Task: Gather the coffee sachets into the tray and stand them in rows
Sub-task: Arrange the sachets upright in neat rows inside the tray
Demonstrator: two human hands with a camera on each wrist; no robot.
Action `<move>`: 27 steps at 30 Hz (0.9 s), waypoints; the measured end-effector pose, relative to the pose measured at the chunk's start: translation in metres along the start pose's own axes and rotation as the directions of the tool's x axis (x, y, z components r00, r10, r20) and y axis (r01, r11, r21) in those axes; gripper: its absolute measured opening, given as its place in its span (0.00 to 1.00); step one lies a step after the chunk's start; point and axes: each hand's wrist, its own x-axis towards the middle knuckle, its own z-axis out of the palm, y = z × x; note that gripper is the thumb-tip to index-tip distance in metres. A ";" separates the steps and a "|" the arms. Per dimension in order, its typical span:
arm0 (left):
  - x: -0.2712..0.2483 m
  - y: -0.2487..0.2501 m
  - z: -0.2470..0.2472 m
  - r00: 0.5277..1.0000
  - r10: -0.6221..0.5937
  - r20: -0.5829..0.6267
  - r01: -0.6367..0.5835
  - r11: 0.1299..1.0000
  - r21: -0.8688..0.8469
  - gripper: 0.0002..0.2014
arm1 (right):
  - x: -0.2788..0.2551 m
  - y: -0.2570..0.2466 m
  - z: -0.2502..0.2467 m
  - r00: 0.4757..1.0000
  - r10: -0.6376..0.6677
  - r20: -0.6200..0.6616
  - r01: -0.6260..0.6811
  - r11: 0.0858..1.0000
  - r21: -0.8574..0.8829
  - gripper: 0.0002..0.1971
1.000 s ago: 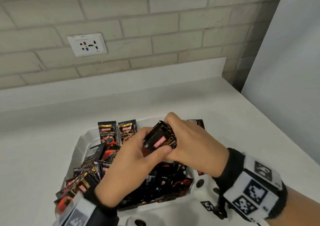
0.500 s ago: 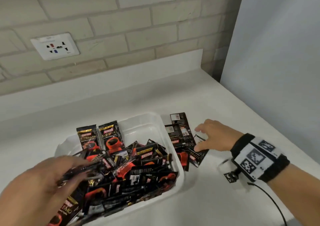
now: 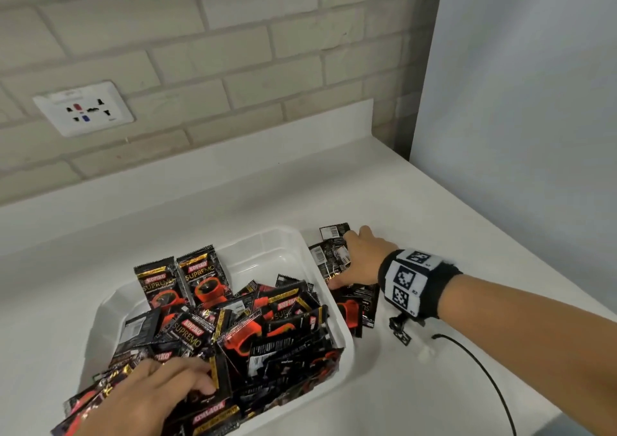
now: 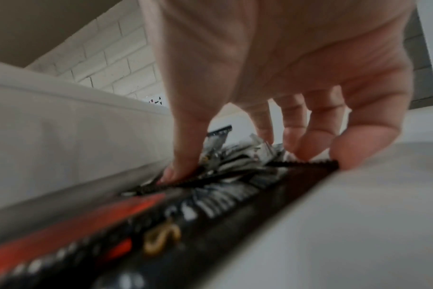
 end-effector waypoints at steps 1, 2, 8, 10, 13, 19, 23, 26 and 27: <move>0.000 0.001 -0.002 1.000 0.006 0.018 -0.006 1.000 -0.015 0.22 | 0.002 -0.001 0.000 1.000 0.004 0.010 -0.005 0.999 0.034 0.50; 0.000 0.001 -0.003 0.999 0.001 0.045 0.001 0.999 -0.043 0.22 | 0.004 -0.001 0.000 1.000 0.006 0.021 -0.007 0.997 0.076 0.51; -0.006 0.003 -0.022 0.998 -0.043 -0.039 0.026 0.930 -0.366 0.26 | 0.009 0.002 -0.005 0.998 -0.028 0.060 0.018 0.986 0.164 0.43; -0.008 0.008 -0.024 0.974 -0.124 -0.190 0.031 0.903 -0.429 0.26 | 0.012 0.004 -0.004 0.997 -0.039 0.066 0.026 0.983 0.184 0.36; -0.006 0.018 -0.035 0.921 -0.219 -0.321 0.031 0.865 -0.500 0.24 | 0.014 0.011 -0.012 0.993 -0.071 0.093 0.036 0.940 0.339 0.21; 0.011 0.039 -0.055 0.826 -0.341 -0.448 0.027 0.819 -0.573 0.14 | 0.002 0.029 -0.046 0.997 -0.064 -0.042 0.076 0.772 0.632 0.15; 0.037 0.054 -0.059 0.790 -0.464 -0.400 0.045 0.695 -0.717 0.18 | -0.015 0.025 -0.060 0.976 -0.160 -0.149 0.219 0.719 0.660 0.17; 0.058 0.062 -0.059 0.779 -0.522 -0.347 0.017 0.570 -0.821 0.22 | -0.039 0.006 -0.063 0.914 -0.357 -0.191 0.398 0.704 0.588 0.16; 0.064 0.065 -0.059 0.783 -0.522 -0.339 -0.002 0.542 -0.840 0.25 | -0.048 -0.003 -0.064 0.889 -0.420 -0.183 0.446 0.699 0.560 0.17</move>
